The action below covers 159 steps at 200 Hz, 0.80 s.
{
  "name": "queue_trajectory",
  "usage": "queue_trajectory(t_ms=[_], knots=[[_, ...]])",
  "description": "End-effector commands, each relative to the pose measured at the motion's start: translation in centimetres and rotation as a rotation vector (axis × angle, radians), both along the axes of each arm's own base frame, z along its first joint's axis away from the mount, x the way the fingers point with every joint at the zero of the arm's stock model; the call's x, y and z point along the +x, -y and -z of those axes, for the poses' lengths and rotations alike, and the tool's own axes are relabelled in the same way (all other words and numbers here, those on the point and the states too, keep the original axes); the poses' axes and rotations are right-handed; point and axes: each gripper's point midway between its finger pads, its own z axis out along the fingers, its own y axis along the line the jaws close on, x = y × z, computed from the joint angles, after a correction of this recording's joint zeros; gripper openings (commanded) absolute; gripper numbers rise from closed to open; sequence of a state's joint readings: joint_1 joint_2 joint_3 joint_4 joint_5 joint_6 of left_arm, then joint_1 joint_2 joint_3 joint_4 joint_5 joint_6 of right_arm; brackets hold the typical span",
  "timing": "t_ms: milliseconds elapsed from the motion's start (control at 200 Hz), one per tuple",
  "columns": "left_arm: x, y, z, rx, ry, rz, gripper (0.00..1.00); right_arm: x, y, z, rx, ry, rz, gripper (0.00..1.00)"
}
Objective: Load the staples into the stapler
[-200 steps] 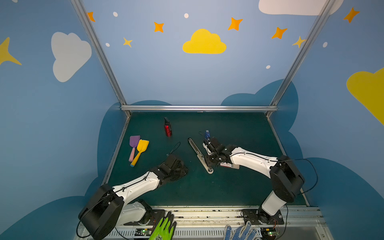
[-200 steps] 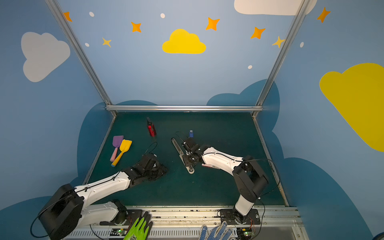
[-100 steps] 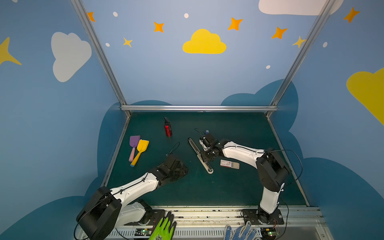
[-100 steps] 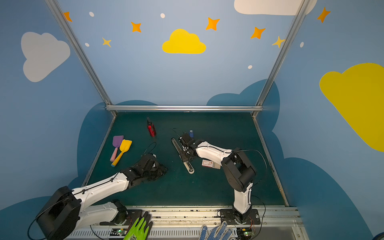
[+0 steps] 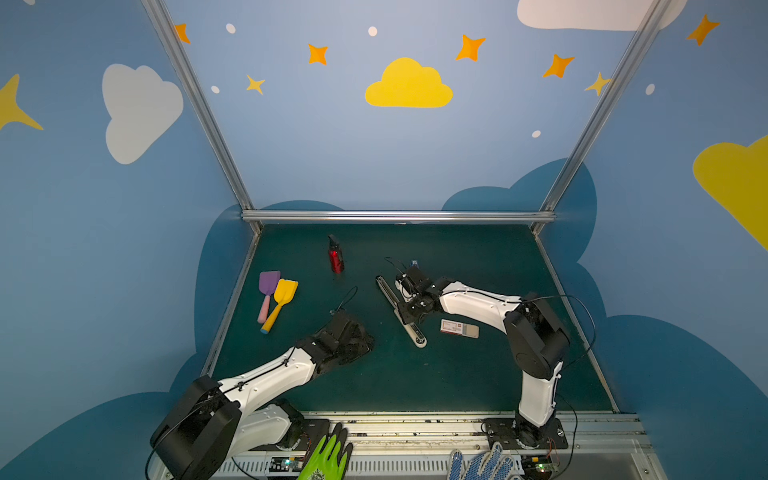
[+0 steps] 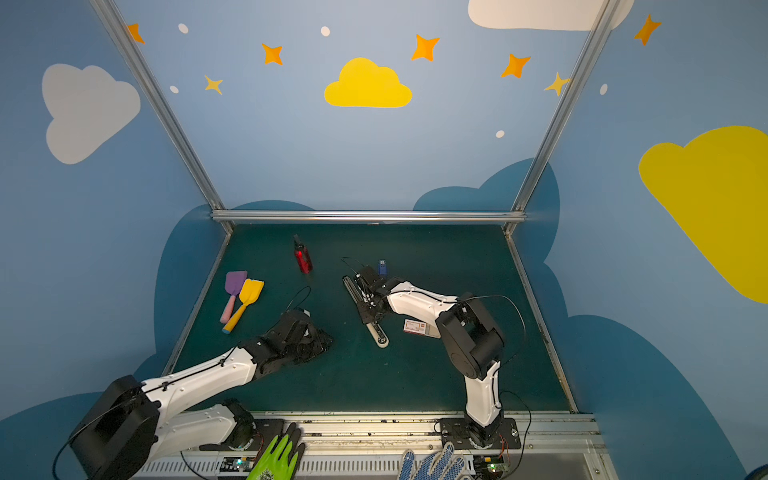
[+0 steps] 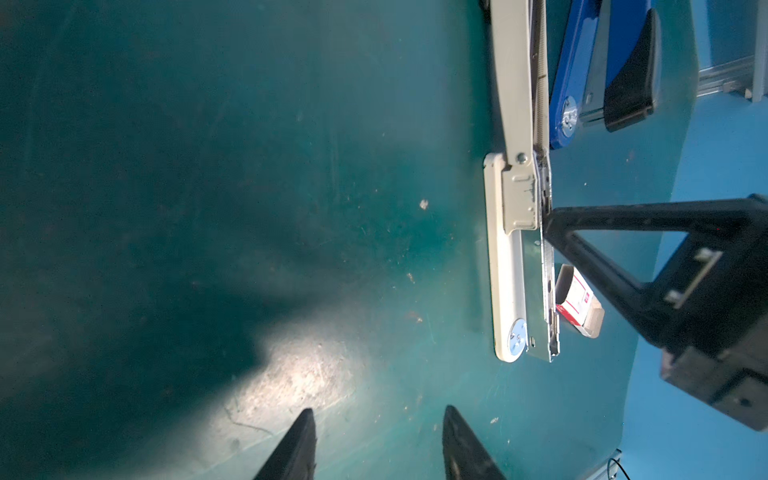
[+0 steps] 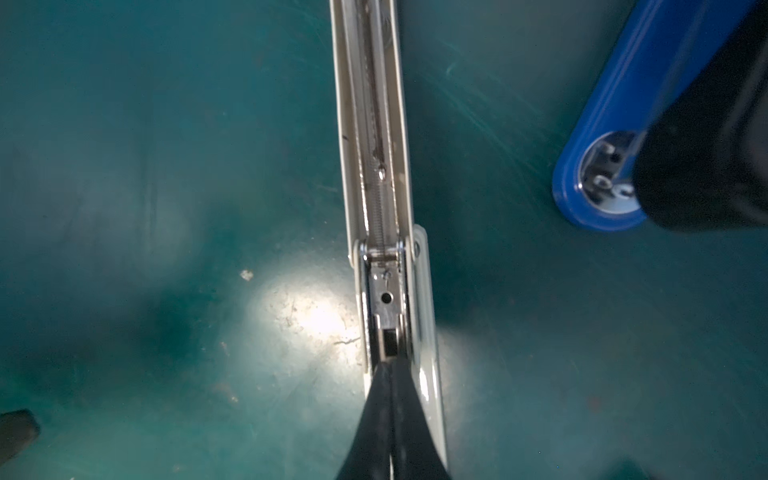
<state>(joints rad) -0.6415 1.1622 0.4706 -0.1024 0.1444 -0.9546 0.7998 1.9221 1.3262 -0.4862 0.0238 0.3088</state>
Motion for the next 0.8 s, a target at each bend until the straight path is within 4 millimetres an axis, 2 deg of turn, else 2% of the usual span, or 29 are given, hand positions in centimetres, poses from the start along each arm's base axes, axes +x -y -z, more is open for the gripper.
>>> queue_trajectory(t_ms=[0, 401, 691, 791], knots=[[-0.2, -0.7, 0.4, 0.017, -0.001, -0.017, 0.5, -0.3, 0.3, 0.5, -0.02, -0.019, -0.006, 0.05], [-0.1, -0.5, 0.6, 0.013, -0.005, -0.017, 0.5, -3.1, 2.5, 1.0, -0.052, -0.055, 0.005, 0.05], [0.0, -0.2, 0.5, 0.004, -0.006, -0.011, 0.5, -4.2, 3.2, 0.0, -0.047, -0.038, 0.014, 0.05], [0.1, -0.2, 0.4, 0.003, -0.003, -0.012, 0.5, -3.9, 3.4, -1.0, -0.043, -0.014, 0.021, 0.11]])
